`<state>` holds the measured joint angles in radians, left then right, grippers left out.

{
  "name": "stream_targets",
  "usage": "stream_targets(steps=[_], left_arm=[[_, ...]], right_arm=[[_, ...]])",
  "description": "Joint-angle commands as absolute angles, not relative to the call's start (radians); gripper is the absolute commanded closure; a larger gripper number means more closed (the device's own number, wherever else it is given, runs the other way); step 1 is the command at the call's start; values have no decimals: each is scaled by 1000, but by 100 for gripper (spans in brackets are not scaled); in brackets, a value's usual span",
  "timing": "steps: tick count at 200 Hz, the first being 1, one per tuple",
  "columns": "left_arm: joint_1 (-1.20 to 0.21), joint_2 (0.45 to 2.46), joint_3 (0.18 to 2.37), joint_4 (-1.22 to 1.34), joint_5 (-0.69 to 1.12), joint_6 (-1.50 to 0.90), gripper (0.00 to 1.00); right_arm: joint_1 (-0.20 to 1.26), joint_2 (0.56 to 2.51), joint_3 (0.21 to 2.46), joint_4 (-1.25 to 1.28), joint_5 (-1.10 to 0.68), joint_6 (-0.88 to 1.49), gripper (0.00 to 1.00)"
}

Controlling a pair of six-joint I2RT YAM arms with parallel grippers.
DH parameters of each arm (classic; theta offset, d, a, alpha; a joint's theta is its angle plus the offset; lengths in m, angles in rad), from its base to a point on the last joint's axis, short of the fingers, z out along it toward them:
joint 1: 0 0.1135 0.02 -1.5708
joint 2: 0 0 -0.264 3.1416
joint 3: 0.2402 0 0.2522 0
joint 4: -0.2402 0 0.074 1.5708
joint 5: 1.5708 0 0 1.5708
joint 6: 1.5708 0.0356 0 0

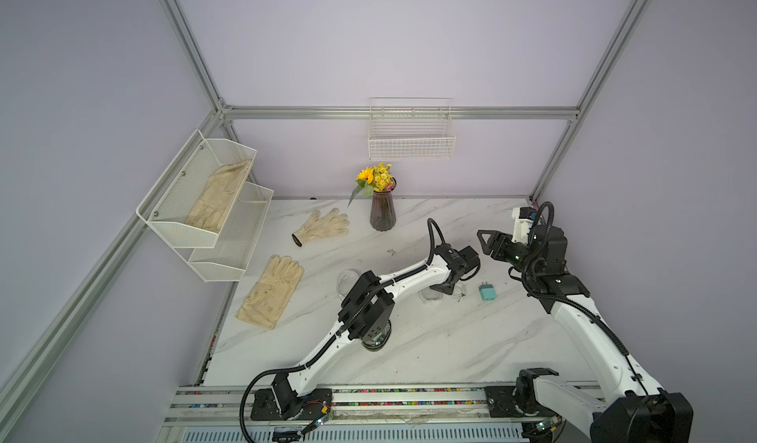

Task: Pack away charging kits
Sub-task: Pick up the storage bag at the center of the board.

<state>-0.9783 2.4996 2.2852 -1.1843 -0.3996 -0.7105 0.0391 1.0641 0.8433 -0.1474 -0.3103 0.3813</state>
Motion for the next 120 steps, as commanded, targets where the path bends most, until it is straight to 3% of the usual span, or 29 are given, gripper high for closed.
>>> stream_targets(steps=[1, 29, 73, 120], left_arm=[[-984, 2412, 2294, -1155, -389, -629, 33], [-983, 2406, 2287, -1146, -396, -515, 32], [-989, 2354, 2256, -1145, -409, -445, 11], [-1006, 2347, 2208, -1147, -403, -471, 11]], right_arm=[[32, 1060, 836, -112, -334, 389, 31], [32, 1055, 831, -118, -344, 393, 31], [32, 1032, 836, -132, -345, 410, 31], [32, 1007, 845, -133, -320, 422, 31]])
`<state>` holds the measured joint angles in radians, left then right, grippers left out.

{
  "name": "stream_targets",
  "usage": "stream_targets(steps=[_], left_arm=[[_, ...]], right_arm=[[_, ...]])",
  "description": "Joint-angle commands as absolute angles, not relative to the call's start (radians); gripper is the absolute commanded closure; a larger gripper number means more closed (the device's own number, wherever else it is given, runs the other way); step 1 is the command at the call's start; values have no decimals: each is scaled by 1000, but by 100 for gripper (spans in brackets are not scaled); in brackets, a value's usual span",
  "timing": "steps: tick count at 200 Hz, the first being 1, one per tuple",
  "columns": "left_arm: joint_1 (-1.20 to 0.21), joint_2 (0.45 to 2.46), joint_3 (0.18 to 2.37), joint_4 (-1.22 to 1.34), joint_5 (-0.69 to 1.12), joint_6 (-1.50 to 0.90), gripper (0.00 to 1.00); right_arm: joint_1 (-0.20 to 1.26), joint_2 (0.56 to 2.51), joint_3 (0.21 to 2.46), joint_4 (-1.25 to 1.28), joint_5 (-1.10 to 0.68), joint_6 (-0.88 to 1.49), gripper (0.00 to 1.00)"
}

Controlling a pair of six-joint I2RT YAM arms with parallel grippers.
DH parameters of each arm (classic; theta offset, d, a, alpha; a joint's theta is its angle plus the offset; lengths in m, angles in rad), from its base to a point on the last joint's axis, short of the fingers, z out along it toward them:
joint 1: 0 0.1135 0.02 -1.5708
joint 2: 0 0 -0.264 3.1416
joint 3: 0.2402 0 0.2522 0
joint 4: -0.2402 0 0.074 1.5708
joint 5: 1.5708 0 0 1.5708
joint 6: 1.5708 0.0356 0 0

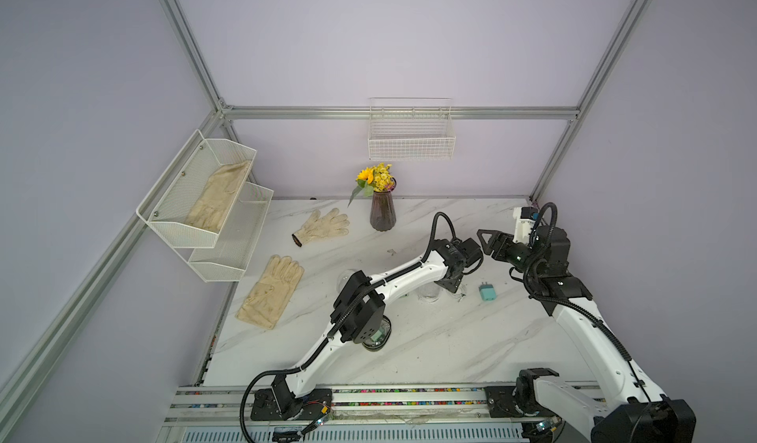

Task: Pack away charging kits
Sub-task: Pick up the storage bag at the center of the board.

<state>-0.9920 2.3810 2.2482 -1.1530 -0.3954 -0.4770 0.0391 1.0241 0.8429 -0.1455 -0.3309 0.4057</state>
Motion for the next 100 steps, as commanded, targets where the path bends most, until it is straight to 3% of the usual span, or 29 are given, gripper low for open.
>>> stream_targets(steps=[1, 100], left_arm=[[-1006, 2348, 2208, -1147, -403, -473, 11], [-1012, 2435, 2237, -1163, -435, -531, 26]], right_arm=[[32, 1008, 845, -133, -320, 422, 31], [32, 1018, 835, -130, -324, 407, 31]])
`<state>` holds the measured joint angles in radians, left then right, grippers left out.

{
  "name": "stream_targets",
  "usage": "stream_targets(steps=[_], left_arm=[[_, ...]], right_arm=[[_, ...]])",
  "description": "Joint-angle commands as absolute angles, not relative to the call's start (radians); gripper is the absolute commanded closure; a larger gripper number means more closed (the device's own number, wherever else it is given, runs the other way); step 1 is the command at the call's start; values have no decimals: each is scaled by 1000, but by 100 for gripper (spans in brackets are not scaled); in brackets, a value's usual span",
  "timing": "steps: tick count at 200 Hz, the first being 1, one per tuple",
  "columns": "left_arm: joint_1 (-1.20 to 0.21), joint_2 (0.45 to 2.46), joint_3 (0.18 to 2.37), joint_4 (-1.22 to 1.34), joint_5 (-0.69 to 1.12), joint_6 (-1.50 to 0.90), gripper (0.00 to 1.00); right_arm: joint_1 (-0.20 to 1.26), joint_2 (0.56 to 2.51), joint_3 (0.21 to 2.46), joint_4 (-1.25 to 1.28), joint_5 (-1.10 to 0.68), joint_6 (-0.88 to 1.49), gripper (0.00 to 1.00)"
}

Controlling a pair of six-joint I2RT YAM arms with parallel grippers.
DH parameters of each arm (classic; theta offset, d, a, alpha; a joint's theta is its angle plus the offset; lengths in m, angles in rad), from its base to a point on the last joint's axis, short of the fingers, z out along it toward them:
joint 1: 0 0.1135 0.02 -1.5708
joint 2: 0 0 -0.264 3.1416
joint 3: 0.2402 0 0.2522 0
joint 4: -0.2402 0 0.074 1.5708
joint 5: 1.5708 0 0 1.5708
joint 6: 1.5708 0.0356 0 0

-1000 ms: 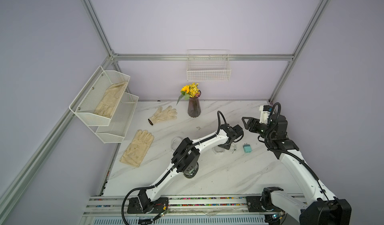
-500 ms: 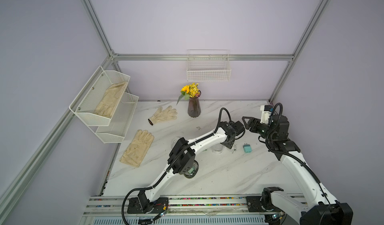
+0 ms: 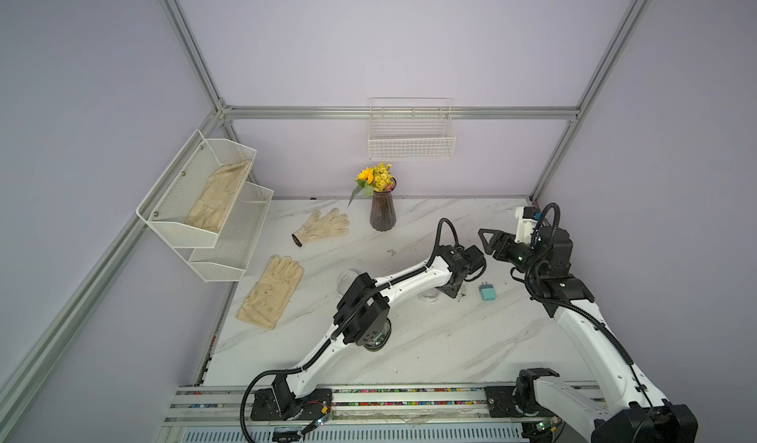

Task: Pack away charging kits
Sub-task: Pick up the storage bag at the center of the board.

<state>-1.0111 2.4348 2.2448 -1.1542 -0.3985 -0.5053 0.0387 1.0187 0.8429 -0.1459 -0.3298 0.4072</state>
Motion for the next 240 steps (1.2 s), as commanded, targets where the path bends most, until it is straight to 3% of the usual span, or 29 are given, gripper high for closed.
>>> stream_targets(steps=[1, 105, 136, 176, 240], left_arm=[[-1012, 2435, 2236, -1164, -436, -531, 27], [-1001, 2427, 2184, -1132, -451, -522, 54], [-999, 2402, 2138, -1085, -425, -499, 78], [-992, 2372, 2096, -1053, -426, -475, 100], [-976, 2239, 2025, -983, -394, -434, 100]], right_arm=[[32, 1018, 836, -130, -324, 406, 31], [32, 1025, 829, -123, -337, 393, 32], [32, 1026, 830, -118, -346, 393, 32], [32, 1024, 841, -125, -347, 393, 35], [33, 986, 829, -176, -360, 393, 39]])
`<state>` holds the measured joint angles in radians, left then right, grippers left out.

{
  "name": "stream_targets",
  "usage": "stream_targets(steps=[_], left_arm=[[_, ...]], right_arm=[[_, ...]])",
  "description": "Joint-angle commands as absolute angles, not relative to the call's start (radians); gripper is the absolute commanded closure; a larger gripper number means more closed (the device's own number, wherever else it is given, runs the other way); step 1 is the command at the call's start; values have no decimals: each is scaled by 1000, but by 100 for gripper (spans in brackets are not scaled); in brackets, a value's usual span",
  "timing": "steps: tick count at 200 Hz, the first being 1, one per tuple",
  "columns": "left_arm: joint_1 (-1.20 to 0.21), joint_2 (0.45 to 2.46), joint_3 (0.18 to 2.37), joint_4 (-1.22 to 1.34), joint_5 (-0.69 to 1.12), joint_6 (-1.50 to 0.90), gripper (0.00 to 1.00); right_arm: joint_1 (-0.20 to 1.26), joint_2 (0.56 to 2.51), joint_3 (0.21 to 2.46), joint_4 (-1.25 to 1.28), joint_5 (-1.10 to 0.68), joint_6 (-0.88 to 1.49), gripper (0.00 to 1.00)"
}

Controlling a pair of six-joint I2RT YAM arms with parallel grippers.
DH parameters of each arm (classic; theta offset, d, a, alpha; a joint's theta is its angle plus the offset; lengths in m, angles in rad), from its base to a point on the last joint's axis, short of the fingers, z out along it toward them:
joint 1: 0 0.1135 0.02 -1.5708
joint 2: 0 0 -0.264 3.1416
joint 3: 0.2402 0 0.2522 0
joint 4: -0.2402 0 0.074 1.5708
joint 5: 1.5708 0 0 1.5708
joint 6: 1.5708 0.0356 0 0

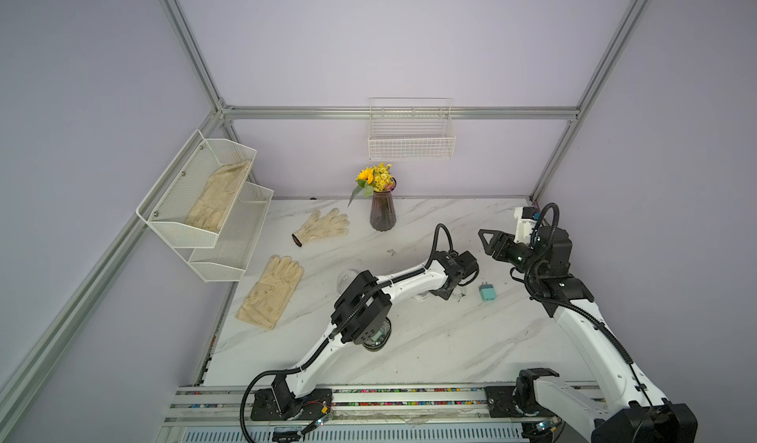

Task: Pack away charging kits
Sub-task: Pick up the storage bag at the center of the board.

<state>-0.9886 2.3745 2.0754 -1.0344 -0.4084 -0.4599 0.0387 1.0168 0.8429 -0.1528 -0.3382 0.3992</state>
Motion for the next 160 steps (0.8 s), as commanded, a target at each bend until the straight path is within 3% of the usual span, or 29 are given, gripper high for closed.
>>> stream_targets(steps=[1, 88, 160], left_arm=[[-976, 2236, 2024, -981, -393, -433, 100], [-956, 2169, 1940, -923, -250, -396, 100], [-939, 2081, 1787, -802, -215, -425, 100]], right_arm=[[32, 985, 828, -178, -360, 394, 39], [33, 983, 805, -201, -381, 404, 42], [38, 1007, 691, -251, -512, 405, 46]])
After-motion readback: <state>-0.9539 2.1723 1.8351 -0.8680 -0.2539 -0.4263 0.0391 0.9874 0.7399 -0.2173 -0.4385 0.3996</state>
